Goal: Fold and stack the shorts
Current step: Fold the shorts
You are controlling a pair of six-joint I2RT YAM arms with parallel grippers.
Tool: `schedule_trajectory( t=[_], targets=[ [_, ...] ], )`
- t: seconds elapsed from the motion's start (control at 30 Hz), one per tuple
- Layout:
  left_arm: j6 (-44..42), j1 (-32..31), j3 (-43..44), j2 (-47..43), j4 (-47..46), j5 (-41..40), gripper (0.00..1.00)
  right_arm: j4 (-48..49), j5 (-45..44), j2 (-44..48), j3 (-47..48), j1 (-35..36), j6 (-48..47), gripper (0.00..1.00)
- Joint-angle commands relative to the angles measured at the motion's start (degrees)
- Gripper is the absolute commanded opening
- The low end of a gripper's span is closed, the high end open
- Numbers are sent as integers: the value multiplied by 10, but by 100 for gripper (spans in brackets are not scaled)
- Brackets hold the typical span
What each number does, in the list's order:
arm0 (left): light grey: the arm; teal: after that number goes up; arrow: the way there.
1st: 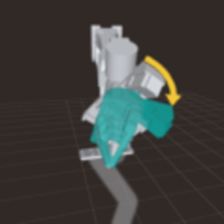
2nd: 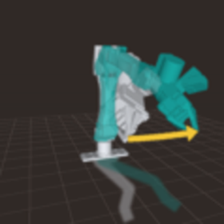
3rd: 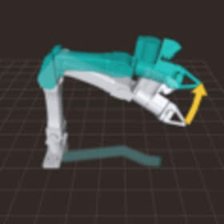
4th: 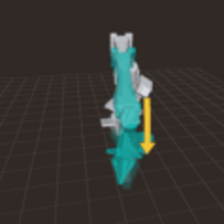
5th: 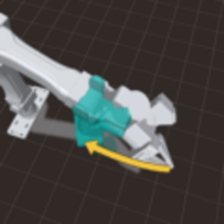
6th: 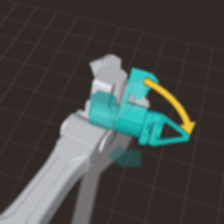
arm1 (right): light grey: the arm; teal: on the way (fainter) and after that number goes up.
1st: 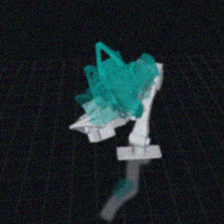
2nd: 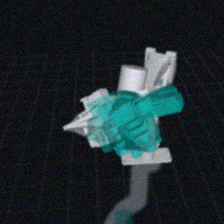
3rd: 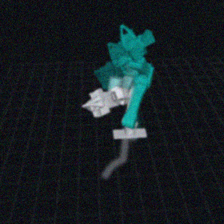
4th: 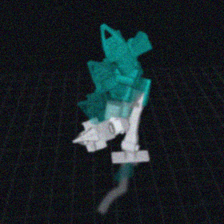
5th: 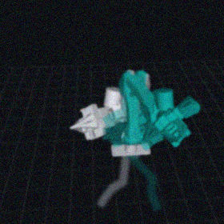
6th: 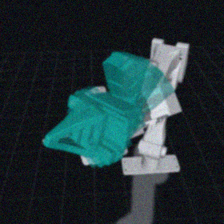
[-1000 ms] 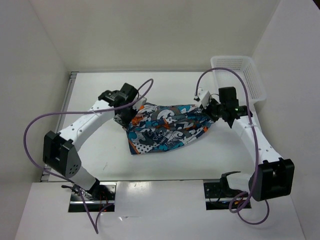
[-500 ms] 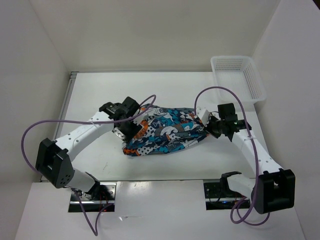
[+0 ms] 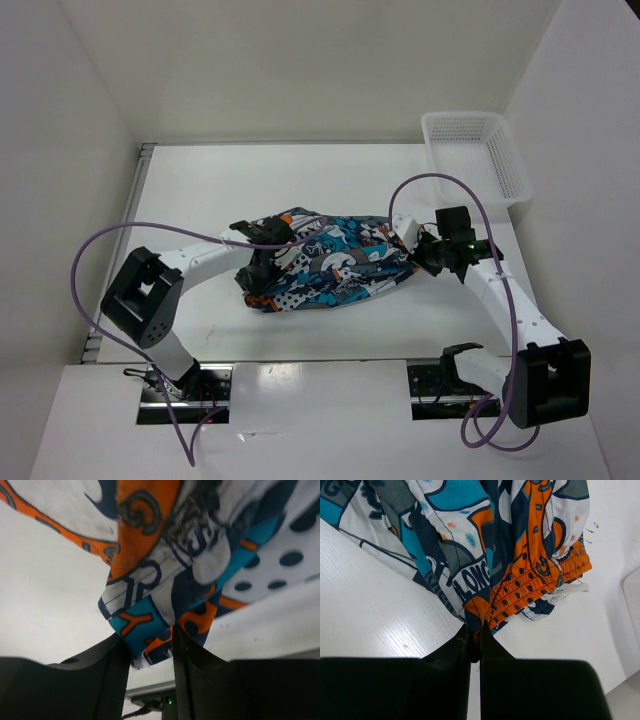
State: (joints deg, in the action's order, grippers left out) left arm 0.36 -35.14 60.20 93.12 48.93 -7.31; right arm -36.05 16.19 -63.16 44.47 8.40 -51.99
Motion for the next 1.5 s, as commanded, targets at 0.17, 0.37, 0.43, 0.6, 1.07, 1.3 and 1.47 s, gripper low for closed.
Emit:
schedule_trajectory(
  t=[0.17, 0.37, 0.43, 0.6, 1.07, 1.3, 1.47],
  targets=[
    [-4, 14, 81, 43, -75, -82, 1, 55, -12, -14, 55, -3, 66, 0],
    [-4, 50, 266, 29, -116, -219, 0, 150, -64, -31, 126, -29, 193, 0],
    [-4, 39, 295, 14, -116, -220, 0, 141, -64, -31, 131, -37, 178, 0],
    [-4, -29, 181, -55, -26, -165, 0, 56, -30, -13, 109, -37, 82, 0],
    [-4, -91, 19, -89, 122, 89, 21, -158, -84, 4, 21, -37, -188, 54],
    [-4, -96, 107, -96, 238, 174, 42, -184, -57, 97, 89, -37, -208, 82],
    [-4, 41, 157, -95, 145, 141, 45, -182, 53, 90, 215, -15, -128, 84]
  ],
)
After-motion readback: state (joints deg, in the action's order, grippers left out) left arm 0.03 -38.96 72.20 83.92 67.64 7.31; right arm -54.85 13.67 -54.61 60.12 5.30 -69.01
